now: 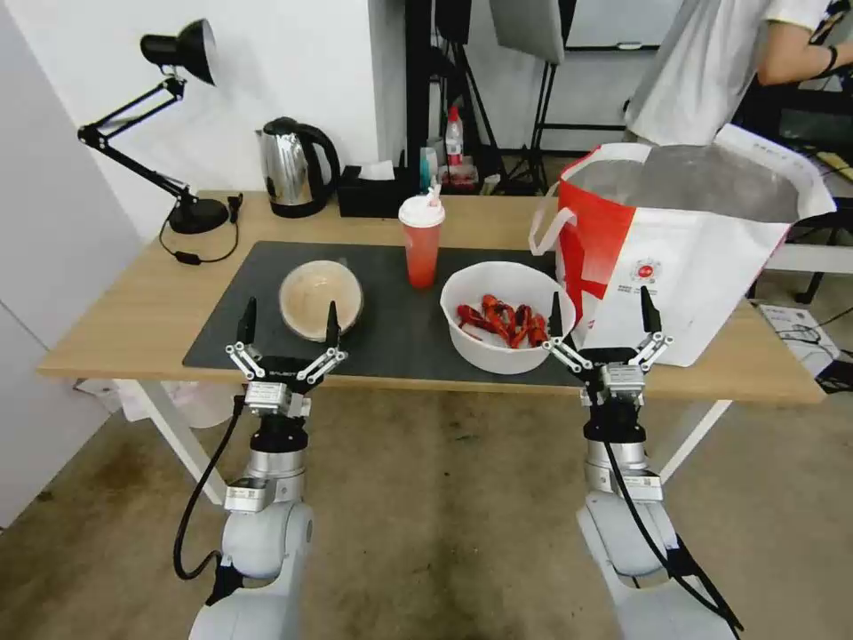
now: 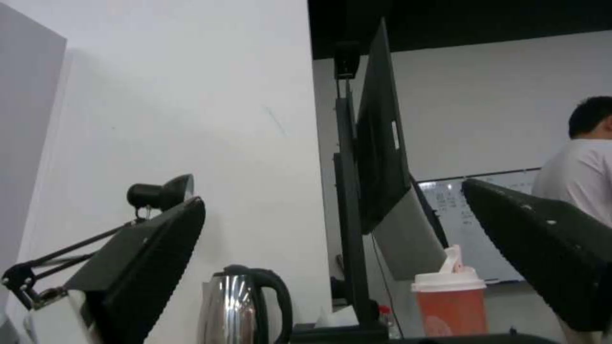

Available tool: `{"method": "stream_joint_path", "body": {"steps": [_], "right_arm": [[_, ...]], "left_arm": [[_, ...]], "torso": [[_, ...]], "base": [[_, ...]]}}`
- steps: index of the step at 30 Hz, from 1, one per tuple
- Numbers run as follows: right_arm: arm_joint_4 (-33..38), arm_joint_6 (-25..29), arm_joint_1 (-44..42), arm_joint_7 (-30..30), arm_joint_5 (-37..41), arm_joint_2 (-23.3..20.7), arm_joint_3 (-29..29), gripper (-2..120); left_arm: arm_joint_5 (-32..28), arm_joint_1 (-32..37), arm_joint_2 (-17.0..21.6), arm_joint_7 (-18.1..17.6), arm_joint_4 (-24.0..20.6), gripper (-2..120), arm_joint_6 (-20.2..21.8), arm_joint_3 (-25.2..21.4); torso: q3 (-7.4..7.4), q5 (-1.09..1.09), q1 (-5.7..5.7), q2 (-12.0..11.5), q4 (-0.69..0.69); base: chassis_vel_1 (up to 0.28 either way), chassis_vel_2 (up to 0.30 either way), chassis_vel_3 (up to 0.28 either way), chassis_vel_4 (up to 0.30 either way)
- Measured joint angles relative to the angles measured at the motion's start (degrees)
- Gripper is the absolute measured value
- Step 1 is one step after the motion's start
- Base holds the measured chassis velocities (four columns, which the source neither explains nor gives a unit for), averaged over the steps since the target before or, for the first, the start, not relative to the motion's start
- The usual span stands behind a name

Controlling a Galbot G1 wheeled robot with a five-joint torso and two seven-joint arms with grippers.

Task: Pick up the trash from the table and place it into the takeout bag.

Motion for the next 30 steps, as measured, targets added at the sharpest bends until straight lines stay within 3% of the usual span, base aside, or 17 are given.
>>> {"method": "stream_joint_path", "body": {"steps": [11, 23, 24, 28, 30], "right_arm": [[4.38, -9.72, 2.95, -0.78, 8.05, -4.81, -7.2, 100], [6.55, -29.51, 15.25, -1.06, 23.17, -14.75, -18.65, 100], [6.55, -29.51, 15.25, -1.06, 23.17, -14.75, -18.65, 100], [6.51, -39.8, 22.42, -0.9, 31.38, -15.89, -23.13, 100], [6.31, -41.55, 23.5, -0.82, 32.74, -15.92, -23.82, 100]], "left_arm": [[0.03, 0.56, -0.05, 0.24, 0.05, 100, 0.11, 0.13], [0.23, 1.84, -0.52, 1.21, 0.19, 100, -0.27, 0.76], [0.23, 1.84, -0.52, 1.21, 0.19, 100, -0.27, 0.76], [0.37, 1.96, -0.61, 1.25, 0.37, 100, -0.47, 1.07], [0.39, 2.0, -0.62, 1.25, 0.42, 100, -0.53, 1.09]], "torso": [[0.0, 0.0, 0.0, 0.0, 0.0], [0.0, 0.0, 0.0, -0.01, 0.0], [0.0, 0.0, 0.0, -0.01, 0.0], [0.0, -0.01, 0.0, -0.01, 0.0], [0.01, -0.01, 0.0, -0.01, 0.01]], "base": [[0.0, 0.0, 0.0, 0.0], [0.0, 0.0, 0.0, 0.0], [0.0, 0.0, 0.0, 0.0], [0.0, 0.0, 0.0, 0.0], [0.0, 0.0, 0.0, 0.0]]}}
